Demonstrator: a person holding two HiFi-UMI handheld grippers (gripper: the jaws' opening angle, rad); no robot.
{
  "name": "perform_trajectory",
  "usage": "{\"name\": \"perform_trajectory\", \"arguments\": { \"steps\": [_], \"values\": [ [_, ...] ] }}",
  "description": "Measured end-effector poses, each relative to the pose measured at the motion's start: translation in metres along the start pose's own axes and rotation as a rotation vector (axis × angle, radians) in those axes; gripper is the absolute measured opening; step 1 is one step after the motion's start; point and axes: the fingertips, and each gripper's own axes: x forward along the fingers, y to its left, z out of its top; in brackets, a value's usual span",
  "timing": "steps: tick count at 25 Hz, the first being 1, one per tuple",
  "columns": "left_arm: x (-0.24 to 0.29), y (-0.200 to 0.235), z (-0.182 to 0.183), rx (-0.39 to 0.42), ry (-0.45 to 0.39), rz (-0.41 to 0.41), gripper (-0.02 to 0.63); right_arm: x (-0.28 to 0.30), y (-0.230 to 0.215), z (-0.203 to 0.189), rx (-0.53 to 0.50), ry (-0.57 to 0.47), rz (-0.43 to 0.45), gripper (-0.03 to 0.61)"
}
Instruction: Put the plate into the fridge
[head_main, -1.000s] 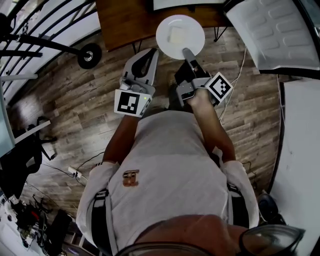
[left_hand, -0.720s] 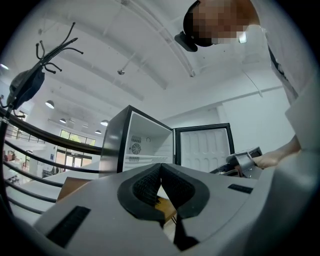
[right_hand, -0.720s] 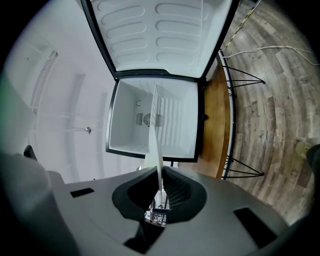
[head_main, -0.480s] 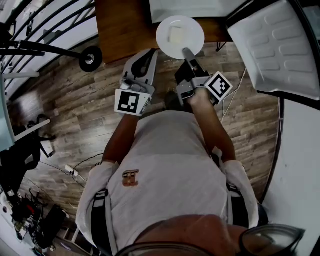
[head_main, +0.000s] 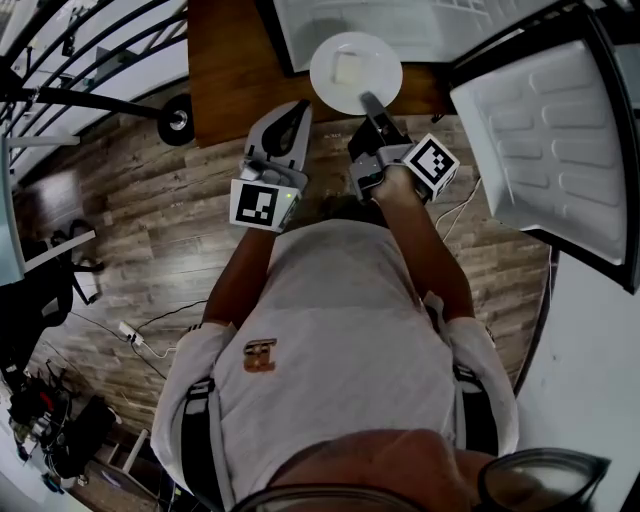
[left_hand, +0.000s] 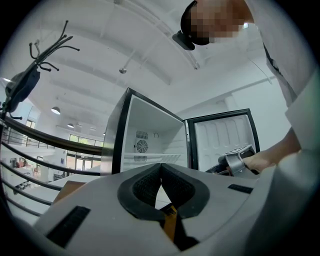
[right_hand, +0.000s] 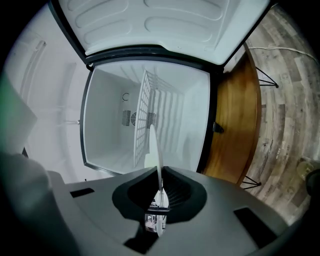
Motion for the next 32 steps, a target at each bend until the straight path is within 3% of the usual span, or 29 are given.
{"name": "perform_trajectory", "arguments": {
  "steps": [9, 32],
  "values": [
    [0.036, 0.001, -0.017, 0.017, 0.017, 0.055, 0.018, 0.042, -0.017, 0.036, 0.003, 0.064, -0.016, 0.046],
    [0.061, 0.038, -0.018, 0.026, 0.027, 0.056, 0.018, 0.125, -0.051, 0.035, -0.012, 0.123, -0.125, 0.046]
  ]
}}
